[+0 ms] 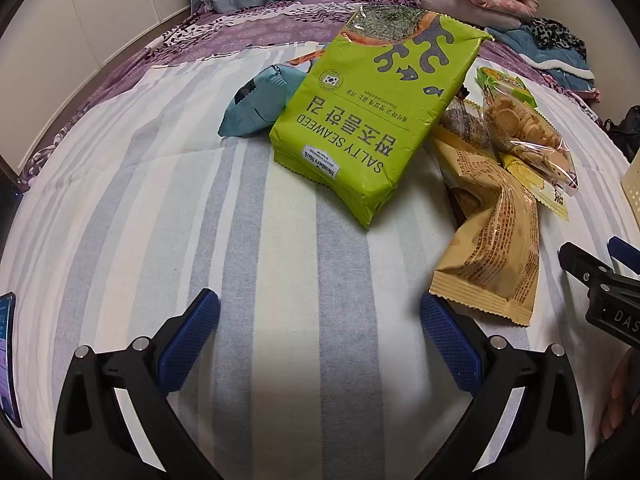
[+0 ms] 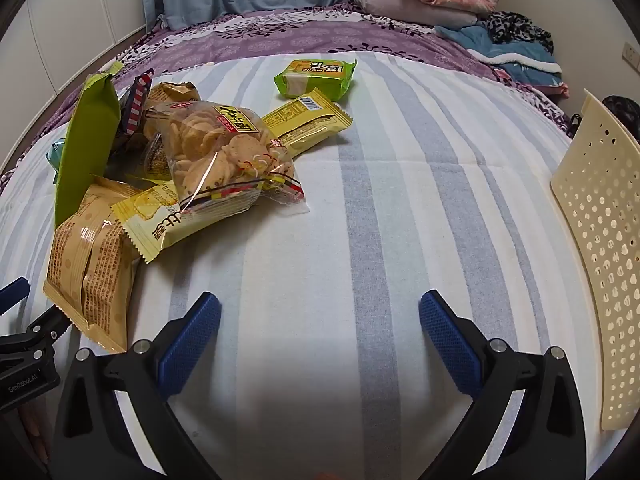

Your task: Organize snacks

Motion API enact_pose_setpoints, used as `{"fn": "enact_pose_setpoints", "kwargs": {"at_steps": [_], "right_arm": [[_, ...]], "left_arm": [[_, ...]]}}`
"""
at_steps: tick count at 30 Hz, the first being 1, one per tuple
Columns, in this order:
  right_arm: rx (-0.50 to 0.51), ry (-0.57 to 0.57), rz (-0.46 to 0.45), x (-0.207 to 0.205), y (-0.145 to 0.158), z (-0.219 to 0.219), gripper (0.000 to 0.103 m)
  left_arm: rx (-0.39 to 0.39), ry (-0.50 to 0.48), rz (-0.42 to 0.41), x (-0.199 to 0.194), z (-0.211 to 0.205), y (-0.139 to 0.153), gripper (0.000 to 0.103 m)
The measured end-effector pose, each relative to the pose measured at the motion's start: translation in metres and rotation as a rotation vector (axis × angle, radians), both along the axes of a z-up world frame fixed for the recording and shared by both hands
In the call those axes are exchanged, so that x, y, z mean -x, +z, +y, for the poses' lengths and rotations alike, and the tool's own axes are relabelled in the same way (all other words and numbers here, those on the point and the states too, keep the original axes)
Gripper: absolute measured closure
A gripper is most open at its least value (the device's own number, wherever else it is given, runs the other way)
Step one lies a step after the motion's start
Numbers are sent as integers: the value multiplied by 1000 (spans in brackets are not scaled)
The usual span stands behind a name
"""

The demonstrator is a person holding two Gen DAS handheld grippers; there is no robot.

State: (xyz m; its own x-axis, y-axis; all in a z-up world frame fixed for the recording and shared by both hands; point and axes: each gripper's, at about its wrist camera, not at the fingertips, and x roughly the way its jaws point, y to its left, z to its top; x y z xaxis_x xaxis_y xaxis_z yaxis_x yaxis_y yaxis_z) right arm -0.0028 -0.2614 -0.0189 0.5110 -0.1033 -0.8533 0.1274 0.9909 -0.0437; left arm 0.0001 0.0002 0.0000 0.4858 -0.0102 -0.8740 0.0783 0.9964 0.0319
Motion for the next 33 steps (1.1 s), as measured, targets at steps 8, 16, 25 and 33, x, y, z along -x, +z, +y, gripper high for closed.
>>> {"fn": "enact_pose_setpoints", "kwargs": {"at_steps": [8, 16, 25, 33], "right_arm": [[2, 0, -1, 0, 0, 0, 5], [8, 0, -1, 0, 0, 1, 5], [5, 0, -1, 0, 1, 1, 5], [2, 0, -1, 1, 0, 1, 5]], "left_arm": [[-4, 0, -4, 0, 0, 0, 2], [-6, 0, -5, 0, 0, 0, 2], [-11, -1, -6, 0, -1, 0, 2], [-13, -1, -7, 2, -4, 4, 2]]}}
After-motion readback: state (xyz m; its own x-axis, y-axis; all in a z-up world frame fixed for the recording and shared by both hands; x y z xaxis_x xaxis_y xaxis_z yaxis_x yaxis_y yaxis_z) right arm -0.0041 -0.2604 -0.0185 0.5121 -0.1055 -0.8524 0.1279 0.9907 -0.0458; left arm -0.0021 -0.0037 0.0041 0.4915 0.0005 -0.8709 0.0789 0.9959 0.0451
